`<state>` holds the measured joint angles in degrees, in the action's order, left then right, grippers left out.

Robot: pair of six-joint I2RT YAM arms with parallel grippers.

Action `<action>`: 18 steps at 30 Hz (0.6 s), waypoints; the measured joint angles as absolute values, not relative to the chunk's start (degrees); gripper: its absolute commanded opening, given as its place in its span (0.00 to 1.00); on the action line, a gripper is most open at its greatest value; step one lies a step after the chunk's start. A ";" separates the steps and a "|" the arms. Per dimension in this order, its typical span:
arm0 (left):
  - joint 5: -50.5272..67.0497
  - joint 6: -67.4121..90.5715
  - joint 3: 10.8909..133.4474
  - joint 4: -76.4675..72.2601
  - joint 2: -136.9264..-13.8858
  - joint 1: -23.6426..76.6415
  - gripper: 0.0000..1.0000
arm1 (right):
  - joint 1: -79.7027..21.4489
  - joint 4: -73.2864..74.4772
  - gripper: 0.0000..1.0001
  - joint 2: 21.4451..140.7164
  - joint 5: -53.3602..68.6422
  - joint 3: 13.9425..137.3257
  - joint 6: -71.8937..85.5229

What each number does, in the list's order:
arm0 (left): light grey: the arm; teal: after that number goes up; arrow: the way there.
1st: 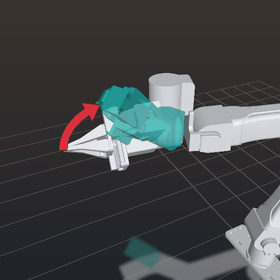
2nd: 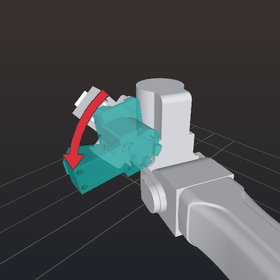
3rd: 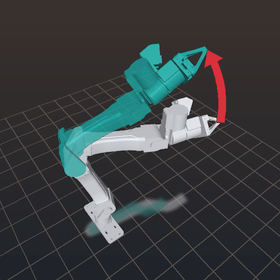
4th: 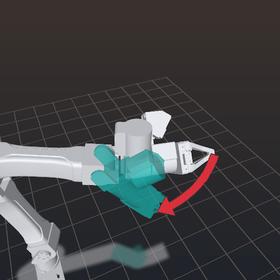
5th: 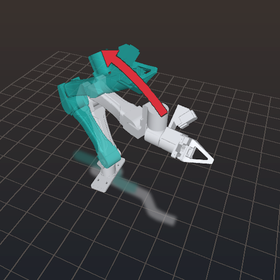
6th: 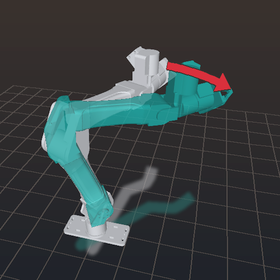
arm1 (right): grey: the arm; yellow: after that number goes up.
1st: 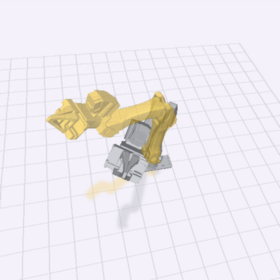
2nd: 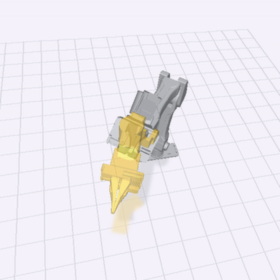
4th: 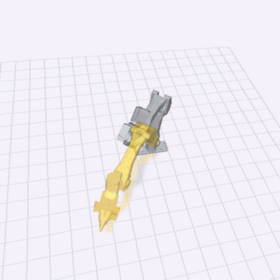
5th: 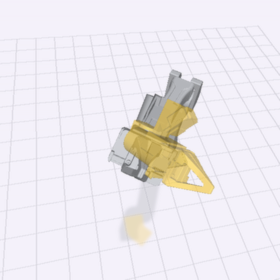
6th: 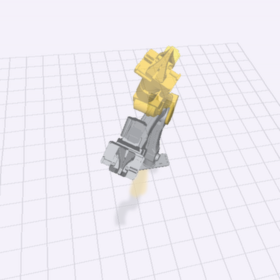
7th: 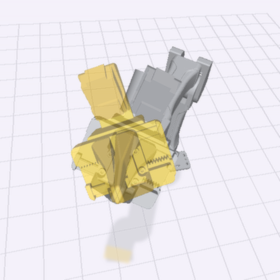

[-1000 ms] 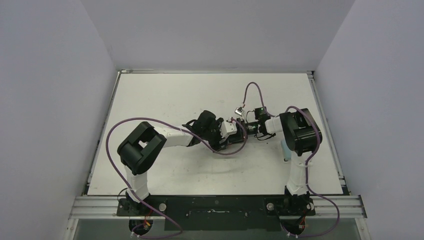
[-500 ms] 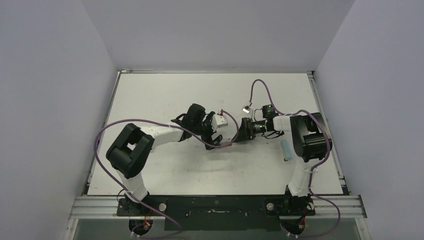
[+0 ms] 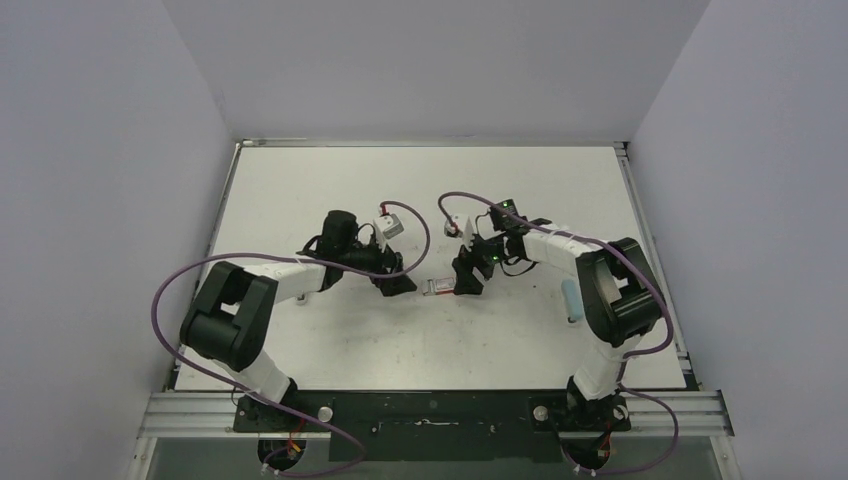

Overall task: Load the staples into the stapler
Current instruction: Open the staple box at the center of the board.

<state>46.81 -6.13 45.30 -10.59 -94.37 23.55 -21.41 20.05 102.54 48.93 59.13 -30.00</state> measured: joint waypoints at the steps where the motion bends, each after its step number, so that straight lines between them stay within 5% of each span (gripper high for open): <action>1: 47.18 -4.60 43.66 -11.99 -93.80 23.03 0.91 | -22.83 21.04 0.80 102.65 48.05 59.86 -32.29; 9: 48.97 5.39 37.76 -22.96 -91.31 20.10 0.89 | -28.77 24.12 0.73 106.98 43.29 64.16 -42.57; 18: 49.08 8.16 34.33 -28.38 -90.83 19.49 0.85 | -31.27 23.29 0.35 108.36 41.12 65.58 -45.56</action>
<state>49.08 8.16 34.33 -28.38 -90.83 19.49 -31.27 23.29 108.36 41.12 65.58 -45.56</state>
